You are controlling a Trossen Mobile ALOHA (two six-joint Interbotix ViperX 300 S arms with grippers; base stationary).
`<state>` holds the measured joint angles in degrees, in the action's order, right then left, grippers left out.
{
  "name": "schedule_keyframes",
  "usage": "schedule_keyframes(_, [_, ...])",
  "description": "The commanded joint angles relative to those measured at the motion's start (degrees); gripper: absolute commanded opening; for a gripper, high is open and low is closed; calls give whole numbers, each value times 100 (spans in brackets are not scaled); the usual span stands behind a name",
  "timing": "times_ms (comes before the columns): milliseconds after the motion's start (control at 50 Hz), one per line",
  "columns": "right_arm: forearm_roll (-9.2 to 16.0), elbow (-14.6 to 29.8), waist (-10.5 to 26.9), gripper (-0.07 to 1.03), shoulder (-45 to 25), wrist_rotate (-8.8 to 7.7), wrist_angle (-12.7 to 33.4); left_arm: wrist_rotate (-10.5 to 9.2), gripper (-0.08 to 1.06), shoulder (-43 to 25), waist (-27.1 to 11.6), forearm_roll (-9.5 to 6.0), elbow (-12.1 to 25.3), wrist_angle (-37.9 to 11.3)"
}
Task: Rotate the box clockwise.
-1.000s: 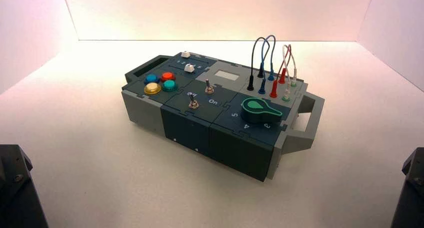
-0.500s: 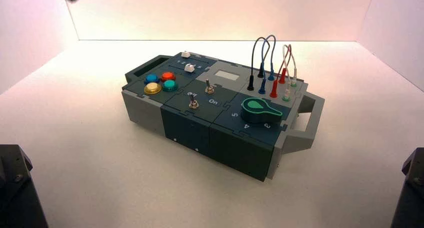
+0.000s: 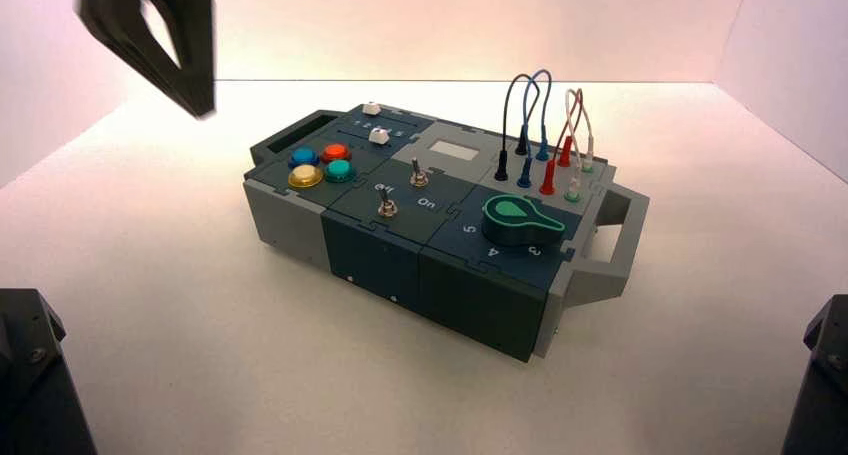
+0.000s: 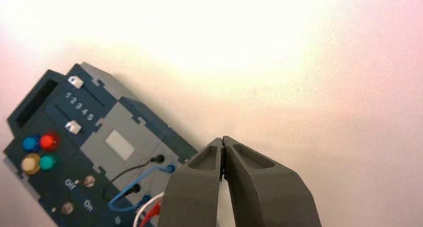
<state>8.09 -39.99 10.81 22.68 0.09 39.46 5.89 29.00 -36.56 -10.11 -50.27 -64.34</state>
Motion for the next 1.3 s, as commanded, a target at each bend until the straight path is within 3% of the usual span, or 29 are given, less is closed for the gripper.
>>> schedule_keyframes(20, [0, 229, 26, -2, -193, -44, -123, 105, -3, -290, -18, 0, 88, 88])
schedule_keyframes(400, [-35, 387, 26, -2, -817, -105, -422, 281, -3, -1063, -26, 18, 141, 211])
schedule_keyframes(900, [-70, 958, 26, -2, -1793, -105, -589, 571, -3, -2197, -18, 97, 308, 466])
schedule_keyframes(1300, [53, 888, 53, -2, -2312, -105, -606, 703, -3, -2962, -26, 237, 501, 844])
